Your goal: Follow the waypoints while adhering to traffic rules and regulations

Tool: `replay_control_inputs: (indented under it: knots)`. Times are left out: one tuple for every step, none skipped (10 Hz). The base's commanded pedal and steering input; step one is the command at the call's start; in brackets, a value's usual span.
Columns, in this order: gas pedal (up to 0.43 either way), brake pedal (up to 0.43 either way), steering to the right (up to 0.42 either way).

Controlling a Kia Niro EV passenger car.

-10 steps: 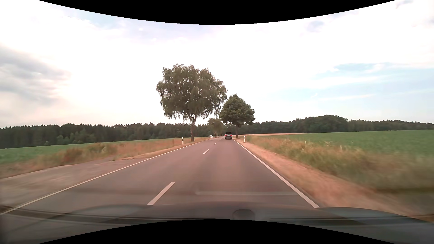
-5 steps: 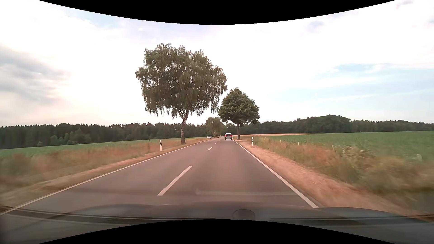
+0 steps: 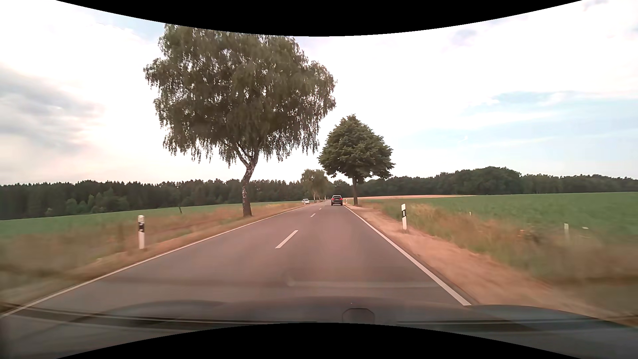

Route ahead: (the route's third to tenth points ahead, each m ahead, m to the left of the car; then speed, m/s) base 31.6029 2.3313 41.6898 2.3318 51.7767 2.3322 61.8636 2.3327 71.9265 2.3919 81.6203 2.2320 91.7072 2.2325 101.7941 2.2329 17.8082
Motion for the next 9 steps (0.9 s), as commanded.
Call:
replay_control_inputs:
  knots:
    - [0.177, 0.0, -0.004]
    - [0.177, 0.0, -0.003]
    - [0.177, 0.0, -0.002]
    - [0.177, 0.0, 0.0]
    - [0.177, 0.0, 0.0]
    - [0.177, 0.0, 0.0]
    - [0.177, 0.0, 0.0]
    - [0.177, 0.0, 0.0]
    - [0.189, 0.0, -0.001]
